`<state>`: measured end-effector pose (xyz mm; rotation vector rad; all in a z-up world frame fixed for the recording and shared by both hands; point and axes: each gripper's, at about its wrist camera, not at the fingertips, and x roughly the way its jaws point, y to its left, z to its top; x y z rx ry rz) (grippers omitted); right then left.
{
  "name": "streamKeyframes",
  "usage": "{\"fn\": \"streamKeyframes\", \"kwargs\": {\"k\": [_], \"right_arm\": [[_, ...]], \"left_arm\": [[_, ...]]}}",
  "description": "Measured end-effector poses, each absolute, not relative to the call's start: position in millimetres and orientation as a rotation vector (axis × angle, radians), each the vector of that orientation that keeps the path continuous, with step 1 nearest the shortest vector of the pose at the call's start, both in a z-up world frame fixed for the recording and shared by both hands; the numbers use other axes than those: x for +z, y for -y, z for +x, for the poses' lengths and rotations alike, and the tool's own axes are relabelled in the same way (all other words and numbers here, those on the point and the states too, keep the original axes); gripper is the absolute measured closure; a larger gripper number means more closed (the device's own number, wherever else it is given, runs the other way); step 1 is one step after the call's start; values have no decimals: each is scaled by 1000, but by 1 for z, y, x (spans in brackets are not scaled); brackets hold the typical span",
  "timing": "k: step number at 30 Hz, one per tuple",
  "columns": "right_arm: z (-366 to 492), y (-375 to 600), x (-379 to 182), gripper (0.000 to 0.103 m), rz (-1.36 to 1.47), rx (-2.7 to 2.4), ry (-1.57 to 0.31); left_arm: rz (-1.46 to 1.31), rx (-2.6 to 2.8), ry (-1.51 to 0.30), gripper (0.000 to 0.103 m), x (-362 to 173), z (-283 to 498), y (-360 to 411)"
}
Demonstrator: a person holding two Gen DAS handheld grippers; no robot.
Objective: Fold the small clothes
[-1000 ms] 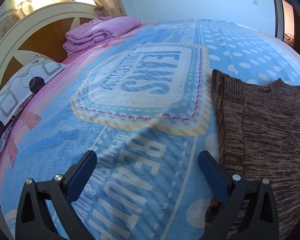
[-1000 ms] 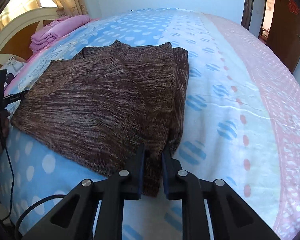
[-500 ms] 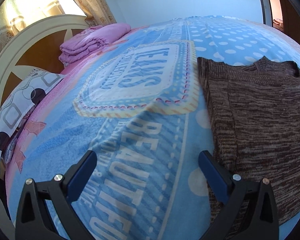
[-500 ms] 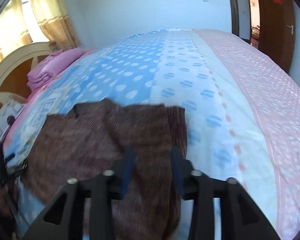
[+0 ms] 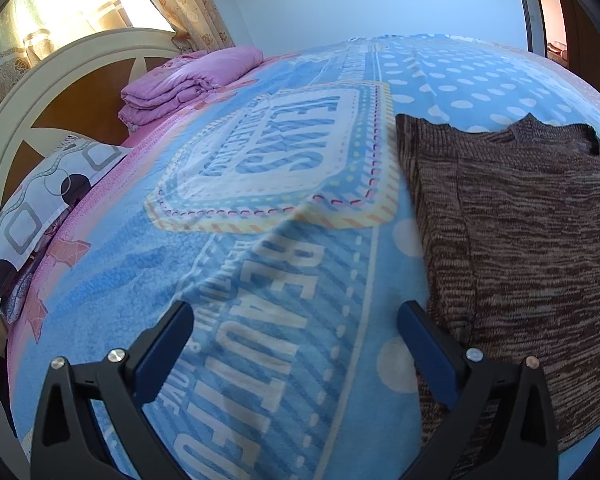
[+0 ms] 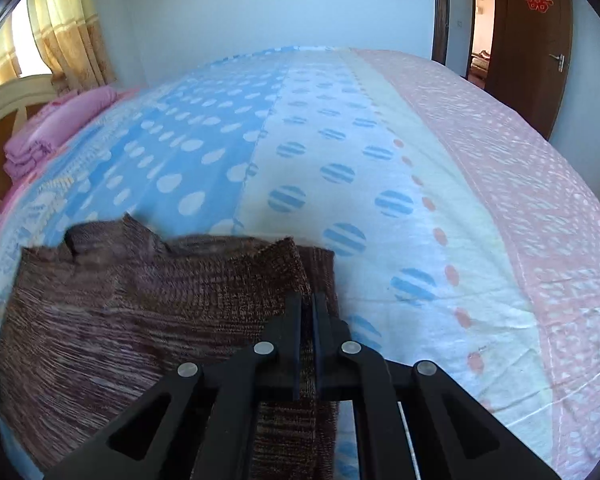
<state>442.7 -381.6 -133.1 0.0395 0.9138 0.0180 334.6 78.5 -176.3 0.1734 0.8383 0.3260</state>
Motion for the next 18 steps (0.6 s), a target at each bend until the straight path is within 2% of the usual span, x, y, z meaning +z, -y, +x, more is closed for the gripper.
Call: {"fn": "streamKeyframes", "kwargs": {"k": [2, 3, 4, 5, 6, 12, 18], "right_arm": [[443, 382, -137, 99, 63, 47, -943], [442, 383, -136, 95, 65, 46, -945], [437, 382, -133, 88, 52, 23, -937], [433, 381, -130, 64, 41, 9, -926], [422, 380, -122, 57, 46, 25, -905], [349, 328, -97, 57, -28, 256, -850], [306, 226, -132, 57, -137, 545, -918]], "left_arm": [[175, 326, -836, 0, -176, 334, -78], [172, 324, -838, 0, -176, 334, -78], [171, 323, -839, 0, -177, 335, -78], [162, 319, -840, 0, -176, 334, -79], [141, 314, -838, 0, -174, 332, -82], [94, 303, -838, 0, -167, 309, -92], [168, 291, -855, 0, -172, 307, -83]]}}
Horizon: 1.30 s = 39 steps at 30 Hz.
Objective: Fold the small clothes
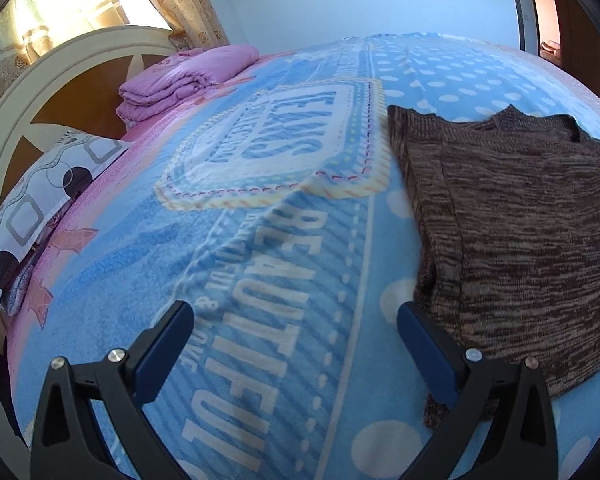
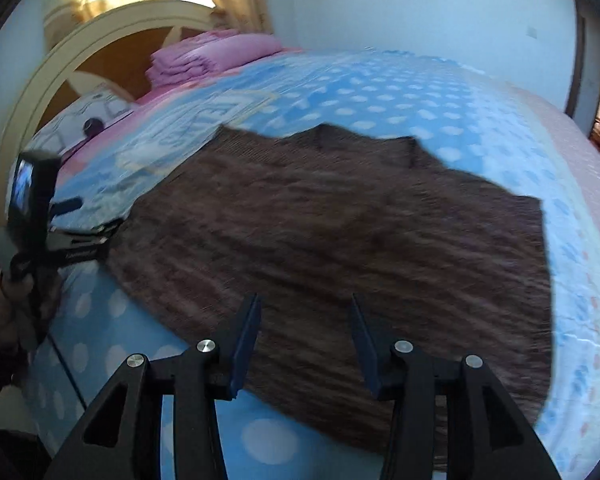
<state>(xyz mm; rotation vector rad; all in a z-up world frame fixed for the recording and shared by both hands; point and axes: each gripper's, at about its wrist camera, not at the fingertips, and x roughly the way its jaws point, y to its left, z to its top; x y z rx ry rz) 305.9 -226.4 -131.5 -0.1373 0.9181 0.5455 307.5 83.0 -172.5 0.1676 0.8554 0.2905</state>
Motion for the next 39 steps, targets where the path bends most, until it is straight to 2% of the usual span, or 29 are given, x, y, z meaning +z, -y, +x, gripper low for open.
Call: {"fn": "streamKeyframes", "kwargs": {"k": [2, 3, 6, 12, 19, 27, 39], "right_arm": [[297, 205, -150, 56, -168, 557, -964], [288, 196, -153, 55, -213, 528, -930], [276, 180, -146, 55, -274, 537, -935], [263, 130, -123, 55, -368, 613, -811], [248, 67, -139, 55, -499, 664, -745], [240, 39, -154, 55, -618, 603, -681], [251, 29, -155, 55, -597, 548, -668]], "left_arm": [[166, 290, -856, 0, -172, 307, -84], [170, 289, -857, 0, -173, 306, -86], [182, 281, -856, 0, -172, 302, -90], [191, 274, -870, 0, -169, 304, -103], [201, 303, -887, 0, -167, 314, -125], [213, 273, -855, 0, -162, 337, -130], [152, 113, -830, 0, -151, 382, -107]]}}
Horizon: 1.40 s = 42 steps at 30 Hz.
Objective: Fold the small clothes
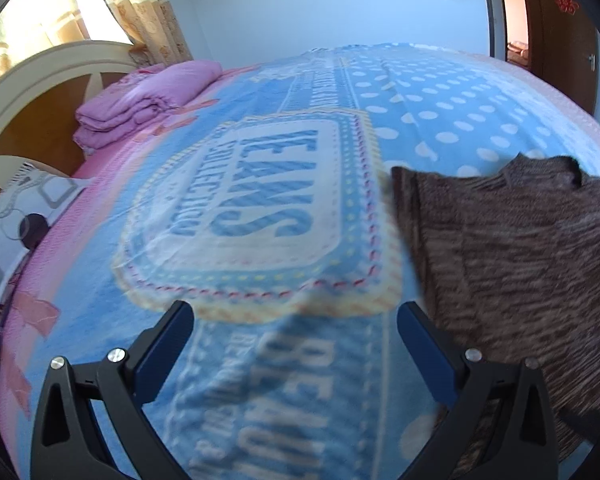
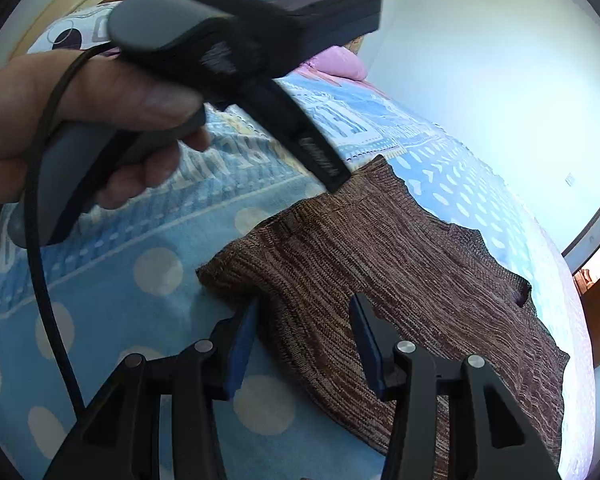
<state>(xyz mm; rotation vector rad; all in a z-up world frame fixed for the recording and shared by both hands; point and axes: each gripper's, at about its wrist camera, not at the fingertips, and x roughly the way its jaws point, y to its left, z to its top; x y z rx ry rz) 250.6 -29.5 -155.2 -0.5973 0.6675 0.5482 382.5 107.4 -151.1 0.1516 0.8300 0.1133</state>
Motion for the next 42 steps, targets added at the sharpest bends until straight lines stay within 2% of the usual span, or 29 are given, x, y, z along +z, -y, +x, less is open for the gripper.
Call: {"fn": "streamKeyframes", "kwargs": {"k": [15, 21, 26, 29, 31, 33, 34, 35, 36, 39, 42], "right_arm": [[245, 29, -160, 55, -585, 512, -638], [248, 27, -161, 55, -601, 493, -623], [241, 22, -162, 55, -613, 486, -613], [239, 21, -163, 57, -616, 484, -611], [233, 17, -163, 61, -629, 485, -605], [227, 11, -163, 72, -649, 489, -597], [223, 8, -164, 76, -660, 491, -594], [221, 5, -165, 85, -672, 497, -594], [219, 4, -166, 91, -679, 501, -596], [219, 3, -164, 96, -669, 509, -605], [216, 8, -156, 99, -626, 530, -599]], "left_arm": [[10, -37, -848, 0, -149, 425, -81], [36, -72, -845, 0, -155, 439, -62], [-17, -111, -878, 19, -161, 456, -64], [-86, -147, -912, 22, -167, 465, -69], [-109, -161, -919, 27, -171, 467, -70], [-106, -180, -916, 33, -171, 466, -69], [-109, -194, -915, 42, -171, 465, -69], [-110, -205, -915, 54, -171, 465, -69], [-108, -214, -918, 58, -171, 465, -68], [-103, -265, -925, 84, -169, 465, -64], [-104, -262, -941, 90, -164, 466, -61]]}}
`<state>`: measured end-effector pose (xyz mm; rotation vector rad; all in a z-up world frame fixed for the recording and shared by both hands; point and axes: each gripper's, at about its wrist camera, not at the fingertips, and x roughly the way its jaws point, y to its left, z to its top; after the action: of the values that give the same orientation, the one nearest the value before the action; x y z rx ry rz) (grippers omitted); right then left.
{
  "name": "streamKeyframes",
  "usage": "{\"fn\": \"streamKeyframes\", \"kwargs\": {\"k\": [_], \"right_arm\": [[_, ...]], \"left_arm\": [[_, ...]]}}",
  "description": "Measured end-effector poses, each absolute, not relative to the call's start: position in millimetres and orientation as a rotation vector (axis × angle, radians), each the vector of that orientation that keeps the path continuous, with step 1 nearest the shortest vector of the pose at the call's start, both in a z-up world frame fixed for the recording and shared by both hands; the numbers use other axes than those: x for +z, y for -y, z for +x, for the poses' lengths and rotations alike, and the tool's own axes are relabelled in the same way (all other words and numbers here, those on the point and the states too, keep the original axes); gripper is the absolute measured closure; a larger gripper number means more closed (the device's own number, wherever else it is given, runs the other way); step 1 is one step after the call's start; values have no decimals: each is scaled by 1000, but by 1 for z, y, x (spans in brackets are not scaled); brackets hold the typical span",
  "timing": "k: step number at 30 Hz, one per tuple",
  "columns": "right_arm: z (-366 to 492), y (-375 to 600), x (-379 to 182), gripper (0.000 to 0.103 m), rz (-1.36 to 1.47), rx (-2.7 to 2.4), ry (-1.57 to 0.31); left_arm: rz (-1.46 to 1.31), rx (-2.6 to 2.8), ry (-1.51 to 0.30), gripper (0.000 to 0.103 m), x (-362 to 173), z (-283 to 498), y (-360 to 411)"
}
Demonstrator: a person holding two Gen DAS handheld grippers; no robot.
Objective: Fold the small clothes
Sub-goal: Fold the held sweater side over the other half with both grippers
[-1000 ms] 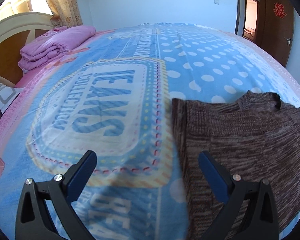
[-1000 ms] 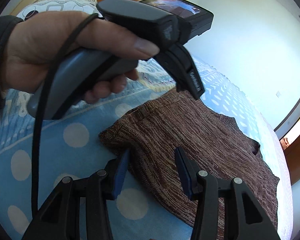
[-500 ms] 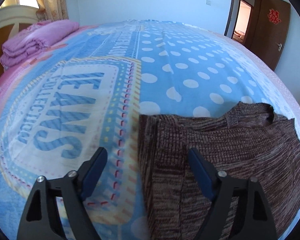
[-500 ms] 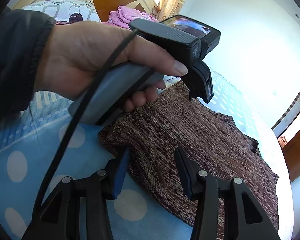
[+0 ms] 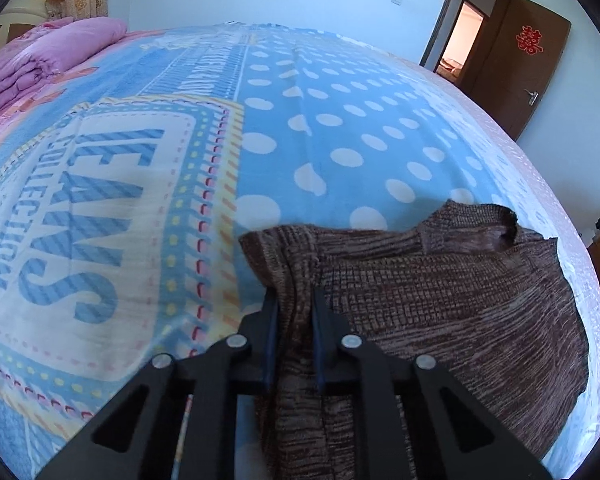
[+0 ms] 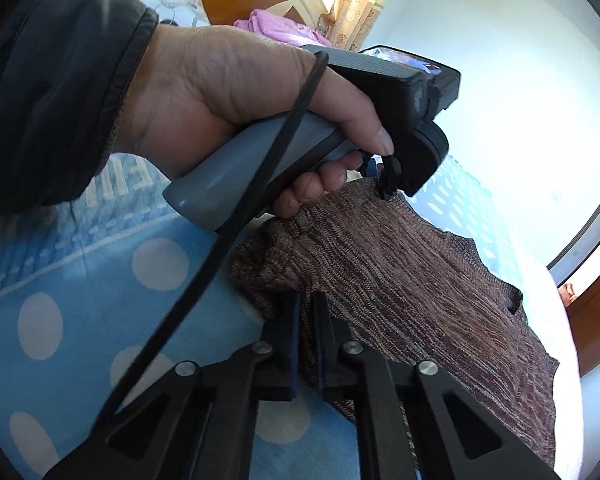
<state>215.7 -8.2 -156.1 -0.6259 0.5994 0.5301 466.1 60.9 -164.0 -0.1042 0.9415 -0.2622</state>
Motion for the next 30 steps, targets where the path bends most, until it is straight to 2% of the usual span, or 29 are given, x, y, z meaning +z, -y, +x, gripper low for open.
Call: {"fn": "streamKeyframes", "kwargs": {"k": [20, 30], "right_arm": [[226, 89, -88, 100, -177, 618, -632], [239, 145, -89, 100, -54, 581, -651]], "left_arm": [[-297, -289, -938, 91, -124, 456, -71], [-328, -348, -912, 91, -87, 448, -35]]}}
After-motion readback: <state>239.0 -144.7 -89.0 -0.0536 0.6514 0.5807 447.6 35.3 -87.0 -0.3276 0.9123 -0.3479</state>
